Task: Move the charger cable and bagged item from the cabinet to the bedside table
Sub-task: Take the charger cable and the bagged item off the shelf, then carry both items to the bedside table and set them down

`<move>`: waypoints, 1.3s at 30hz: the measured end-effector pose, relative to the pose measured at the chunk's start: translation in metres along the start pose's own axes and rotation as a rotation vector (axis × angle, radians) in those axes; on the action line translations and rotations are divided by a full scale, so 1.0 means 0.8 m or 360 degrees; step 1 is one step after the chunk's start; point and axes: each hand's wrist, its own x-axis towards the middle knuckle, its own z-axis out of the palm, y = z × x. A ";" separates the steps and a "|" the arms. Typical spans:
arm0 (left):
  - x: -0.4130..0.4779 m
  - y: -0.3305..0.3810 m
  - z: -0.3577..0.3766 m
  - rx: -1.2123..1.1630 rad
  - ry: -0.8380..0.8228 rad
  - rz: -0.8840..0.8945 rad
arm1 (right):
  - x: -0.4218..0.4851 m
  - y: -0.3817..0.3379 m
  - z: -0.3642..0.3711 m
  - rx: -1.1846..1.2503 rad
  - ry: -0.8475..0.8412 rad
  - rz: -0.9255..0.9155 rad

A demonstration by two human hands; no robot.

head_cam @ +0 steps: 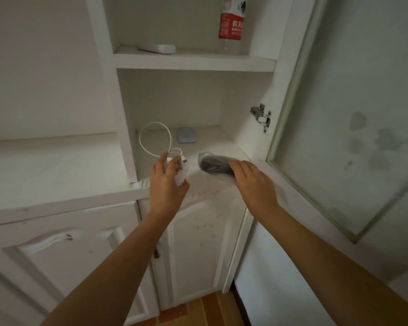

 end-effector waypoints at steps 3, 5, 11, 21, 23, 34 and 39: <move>-0.036 0.029 -0.019 0.0003 0.0100 -0.0001 | -0.025 0.000 -0.031 0.0019 0.0068 -0.0033; -0.067 0.046 -0.033 0.0016 0.0145 -0.0036 | -0.044 -0.003 -0.053 0.0062 0.0082 -0.0092; -0.160 0.073 -0.089 0.0120 0.0254 -0.0203 | -0.089 -0.036 -0.110 0.0185 0.0120 -0.0300; -0.272 0.041 -0.230 0.0478 0.0489 -0.0423 | -0.119 -0.162 -0.156 0.0537 0.0146 -0.0580; -0.300 0.028 -0.265 0.0561 0.0519 -0.0466 | -0.124 -0.199 -0.163 0.0628 0.0134 -0.0661; -0.505 -0.015 -0.510 0.1050 0.0829 -0.0912 | -0.172 -0.476 -0.232 0.1151 0.0235 -0.1155; -0.610 -0.003 -0.595 0.1231 0.1040 -0.1181 | -0.214 -0.598 -0.281 0.1449 0.0326 -0.1390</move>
